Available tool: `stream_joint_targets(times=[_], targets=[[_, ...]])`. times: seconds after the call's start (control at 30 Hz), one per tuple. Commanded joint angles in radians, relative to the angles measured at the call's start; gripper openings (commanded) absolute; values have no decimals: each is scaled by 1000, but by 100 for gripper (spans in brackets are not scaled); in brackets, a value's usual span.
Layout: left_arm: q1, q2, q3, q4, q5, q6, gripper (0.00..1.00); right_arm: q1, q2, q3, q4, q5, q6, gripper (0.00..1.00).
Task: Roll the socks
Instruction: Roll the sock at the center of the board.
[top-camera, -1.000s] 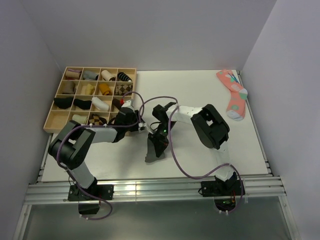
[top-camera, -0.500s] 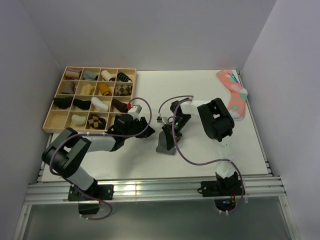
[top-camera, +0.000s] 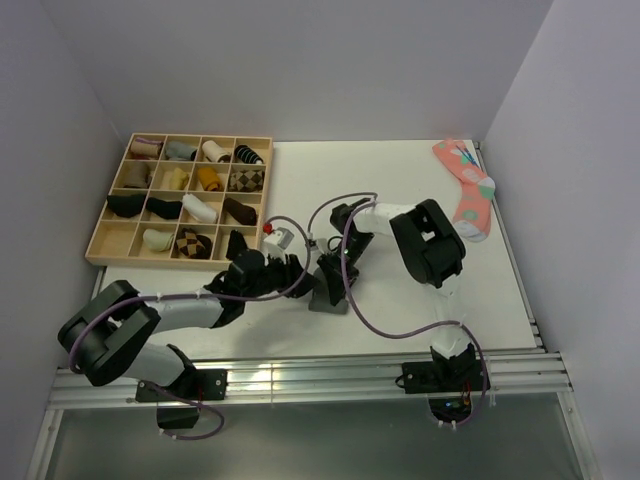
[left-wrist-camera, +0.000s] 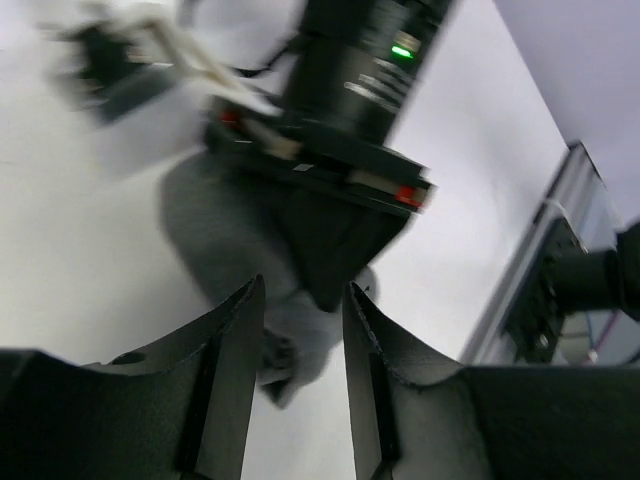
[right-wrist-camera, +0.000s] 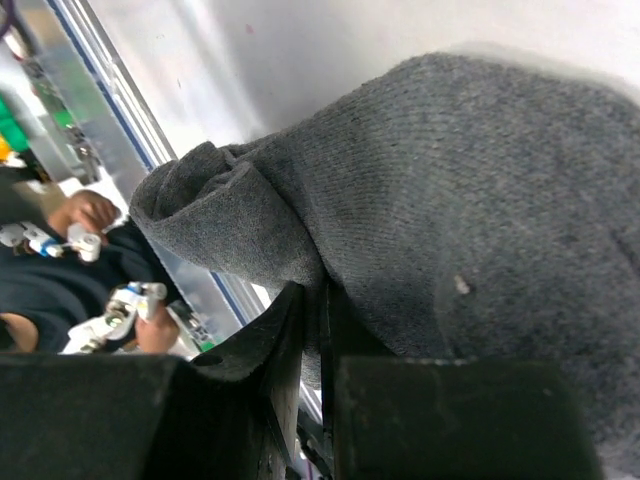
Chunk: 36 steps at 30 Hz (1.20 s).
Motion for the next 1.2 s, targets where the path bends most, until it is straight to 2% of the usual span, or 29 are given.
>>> stream_joint_targets(times=[0.0, 0.17, 0.33, 0.67, 0.87, 1.13, 1.17], targets=[[-63, -30, -33, 104, 8, 38, 42, 41, -20, 6, 86, 141, -35, 14], [-135, 19, -16, 73, -64, 61, 40, 61, -28, 3, 87, 142, -41, 14], [-181, 75, -24, 121, -103, 70, 39, 69, -24, 5, 70, 133, -59, 15], [-208, 187, -42, 191, -156, 41, 34, 76, -18, 12, 42, 125, -88, 16], [-222, 211, -62, 190, -242, -2, 26, 76, -29, 26, 45, 119, -81, 20], [-253, 270, -52, 169, -242, -25, 5, 75, -49, 28, 73, 130, -53, 33], [-258, 274, -52, 164, -274, -32, 3, 73, -52, 26, 85, 133, -45, 34]])
